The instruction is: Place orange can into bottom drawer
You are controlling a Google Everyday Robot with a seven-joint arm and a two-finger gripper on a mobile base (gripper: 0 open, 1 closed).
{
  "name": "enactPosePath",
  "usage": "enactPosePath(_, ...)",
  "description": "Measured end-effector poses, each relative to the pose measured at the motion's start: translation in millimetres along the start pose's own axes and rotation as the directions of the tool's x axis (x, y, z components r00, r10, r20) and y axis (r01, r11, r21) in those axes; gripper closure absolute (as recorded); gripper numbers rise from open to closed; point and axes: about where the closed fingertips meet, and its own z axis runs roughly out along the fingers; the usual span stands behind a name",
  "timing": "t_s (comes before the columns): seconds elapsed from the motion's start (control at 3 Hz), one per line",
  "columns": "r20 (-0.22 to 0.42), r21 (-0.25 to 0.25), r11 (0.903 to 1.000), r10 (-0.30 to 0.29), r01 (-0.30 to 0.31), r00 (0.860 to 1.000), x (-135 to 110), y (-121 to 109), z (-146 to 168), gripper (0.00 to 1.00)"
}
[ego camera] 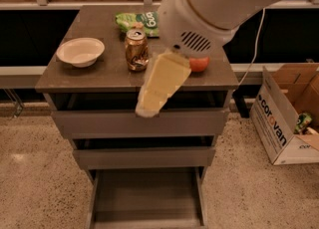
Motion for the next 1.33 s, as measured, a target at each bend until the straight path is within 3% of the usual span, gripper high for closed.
enactPosePath(0.33,0.179,0.088,0.9951,0.028,-0.045,0.983,51,-83,36,0.00)
enactPosePath(0.67,0.328,0.156,0.9845,0.025,-0.080,0.944,73,-147,56,0.00)
enactPosePath(1.0,0.491,0.156,0.9819,0.016,-0.107,0.871,55,-188,78,0.00)
enactPosePath(1.33,0.584,0.093,0.9883,0.044,-0.121,0.810,20,-205,122,0.00)
